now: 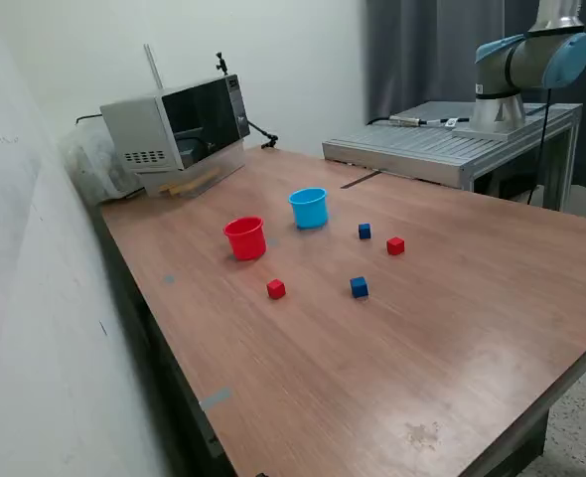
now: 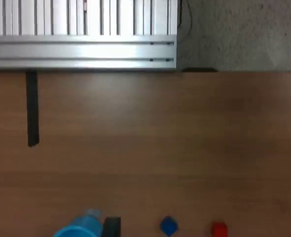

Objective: Place red objects in the red bin, and blue objects in the blue bin.

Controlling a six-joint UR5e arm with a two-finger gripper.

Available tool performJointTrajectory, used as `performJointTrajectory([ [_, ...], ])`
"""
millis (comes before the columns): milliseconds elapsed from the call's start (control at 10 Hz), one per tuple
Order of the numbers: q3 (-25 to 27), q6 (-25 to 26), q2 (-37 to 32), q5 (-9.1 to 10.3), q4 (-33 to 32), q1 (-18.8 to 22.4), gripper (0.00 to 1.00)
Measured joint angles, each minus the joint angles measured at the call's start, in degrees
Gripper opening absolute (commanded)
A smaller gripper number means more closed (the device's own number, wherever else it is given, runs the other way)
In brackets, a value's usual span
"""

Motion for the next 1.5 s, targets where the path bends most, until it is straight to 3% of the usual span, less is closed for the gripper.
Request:
performJointTrajectory([
  [300, 0.41, -1.3, 3.82, 2.37, -11.69, 2.0, 1.0],
  [600, 10.67, -12.09, 8.1, 5.06, -26.23, 4.2, 1.0],
  [1000, 19.45, -19.81, 19.85, 5.53, -42.73, 3.82, 1.0],
  [1300, 20.4, -22.89, 24.86, 5.63, -49.67, 2.95, 1.0],
  [1500, 20.88, -27.3, 26.15, 7.13, -51.57, 2.25, 1.0],
])
